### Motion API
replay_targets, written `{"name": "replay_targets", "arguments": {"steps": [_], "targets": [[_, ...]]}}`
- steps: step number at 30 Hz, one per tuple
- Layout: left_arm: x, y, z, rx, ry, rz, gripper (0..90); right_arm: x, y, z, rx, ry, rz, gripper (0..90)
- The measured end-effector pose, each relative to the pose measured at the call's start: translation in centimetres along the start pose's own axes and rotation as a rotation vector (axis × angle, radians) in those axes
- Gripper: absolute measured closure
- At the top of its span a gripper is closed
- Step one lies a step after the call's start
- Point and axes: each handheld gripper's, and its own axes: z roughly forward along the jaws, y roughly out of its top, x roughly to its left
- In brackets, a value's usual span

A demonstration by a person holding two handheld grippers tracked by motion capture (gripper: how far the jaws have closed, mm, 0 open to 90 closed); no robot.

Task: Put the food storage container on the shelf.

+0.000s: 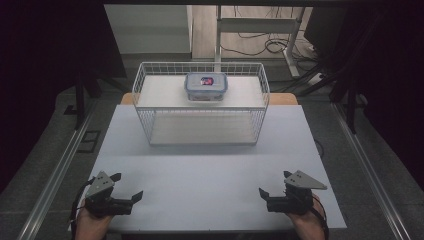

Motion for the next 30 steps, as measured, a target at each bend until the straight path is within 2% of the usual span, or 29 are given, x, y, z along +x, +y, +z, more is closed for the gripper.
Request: {"name": "replay_targets", "arguments": {"steps": [17,24,27,28,30], "targets": [[1.7,-1.1,-1.0,0.044,0.095,-0.006,1.2,-2.3,-2.1,-1.2,0.035,-0.092,0.046,0.0],[2.4,-1.9,-0.3,0.101,0.145,0.003,1.6,-3.2,-3.1,-0.9,0.067,-0.132,0.053,0.0],[2.8,-2.4,0.3,0.134,0.147,-0.003,1.6,-3.5,-3.5,-0.8,0.076,-0.13,0.069,0.0],[2.9,-2.5,0.5,0.147,0.14,-0.017,1.7,-3.6,-3.7,-0.7,0.078,-0.129,0.074,0.0],[3.2,-2.5,0.5,0.138,0.137,-0.03,1.8,-3.8,-3.8,-0.6,0.084,-0.119,0.084,0.0]]}}
